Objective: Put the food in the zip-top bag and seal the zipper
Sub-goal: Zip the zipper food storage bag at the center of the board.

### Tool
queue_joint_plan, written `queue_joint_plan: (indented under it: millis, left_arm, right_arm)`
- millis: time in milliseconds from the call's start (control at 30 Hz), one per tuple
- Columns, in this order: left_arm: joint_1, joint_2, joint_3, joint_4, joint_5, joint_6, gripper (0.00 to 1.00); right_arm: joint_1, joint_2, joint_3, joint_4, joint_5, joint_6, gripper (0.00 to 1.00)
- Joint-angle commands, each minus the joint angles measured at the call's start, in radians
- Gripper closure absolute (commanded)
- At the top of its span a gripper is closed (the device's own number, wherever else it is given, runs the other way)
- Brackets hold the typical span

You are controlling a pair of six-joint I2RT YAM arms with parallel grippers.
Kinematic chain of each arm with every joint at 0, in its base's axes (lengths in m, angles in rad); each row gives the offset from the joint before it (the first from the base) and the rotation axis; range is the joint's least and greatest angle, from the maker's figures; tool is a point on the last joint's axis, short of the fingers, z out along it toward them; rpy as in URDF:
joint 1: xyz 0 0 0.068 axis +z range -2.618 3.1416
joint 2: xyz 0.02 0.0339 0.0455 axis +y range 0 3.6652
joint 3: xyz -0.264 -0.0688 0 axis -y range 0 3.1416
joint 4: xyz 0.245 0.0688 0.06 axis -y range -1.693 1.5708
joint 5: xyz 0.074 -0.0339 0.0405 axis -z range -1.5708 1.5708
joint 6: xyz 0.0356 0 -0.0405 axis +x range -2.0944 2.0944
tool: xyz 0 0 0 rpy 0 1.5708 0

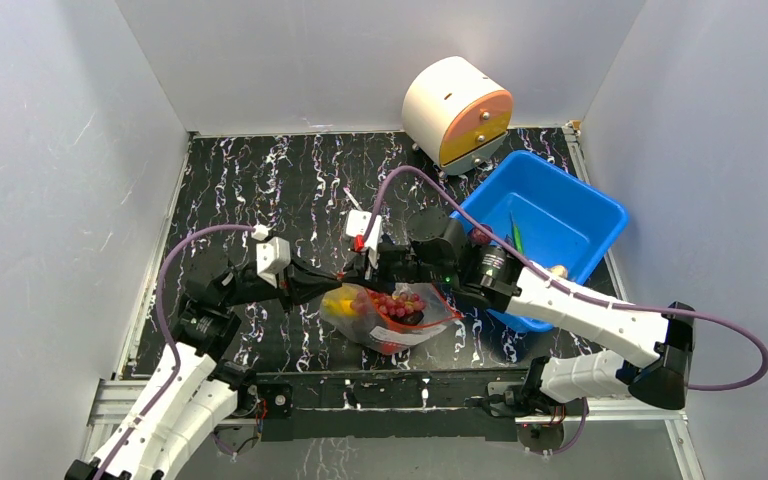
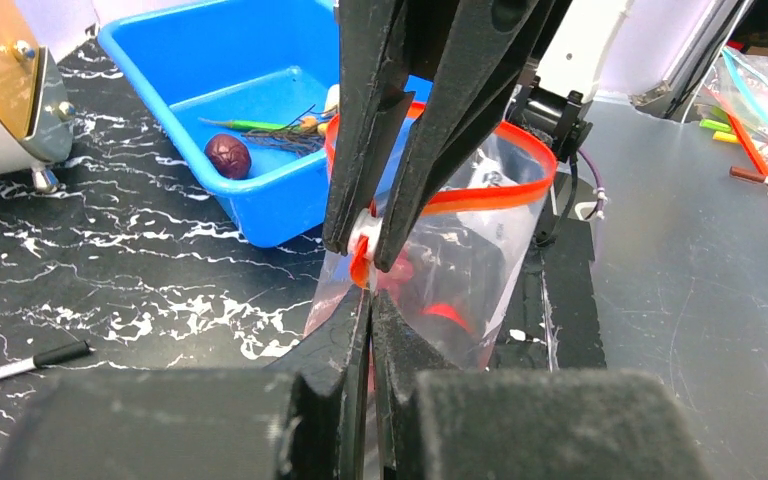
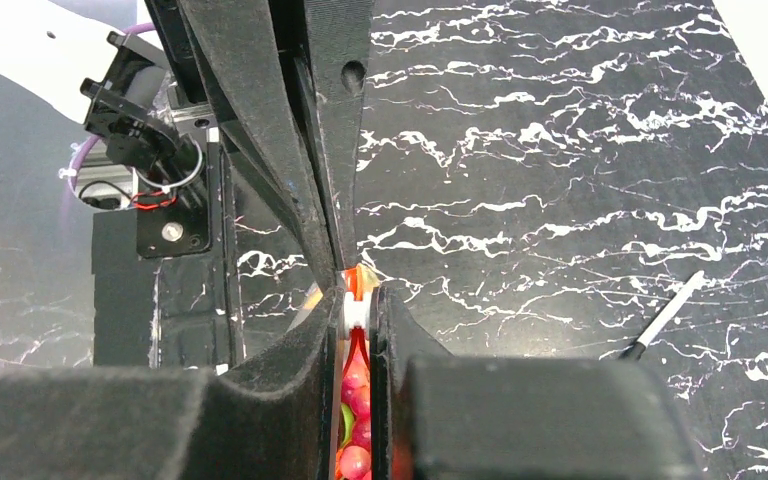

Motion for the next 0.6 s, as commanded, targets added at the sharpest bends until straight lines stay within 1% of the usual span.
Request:
queue_joint_plan:
  millis: [0, 167, 333, 467, 567]
  left_arm:
    - [-0.004, -0.027, -0.008, 0.090, 0.019, -0.009, 1.00]
    - [-0.004, -0.062, -0.034, 0.136, -0.006, -0.008, 1.00]
    - [-0.004, -0.050, -0.024, 0.097, 0.009, 0.025, 1.00]
    - [-0.003, -0.067, -0.031, 0.111, -0.010, 0.025, 1.00]
    - [-0.003, -0.076, -0.034, 0.107, -0.015, 0.038, 1.00]
  right_arm:
    - [0.002, -0.049, 0.022, -0.020, 0.020, -0.041, 1.00]
    - [0.002, -0.049, 0.023, -0.047, 0.003, -0.058, 1.00]
    - [0.002, -0.054, 0.024, -0.078, 0.010, -0.085, 1.00]
    - [0.002, -0.066, 0.021, -0.097, 0.041, -0.100, 1.00]
    - [0.002, -0.071, 0.018, -0.092, 0.031, -0.095, 1.00]
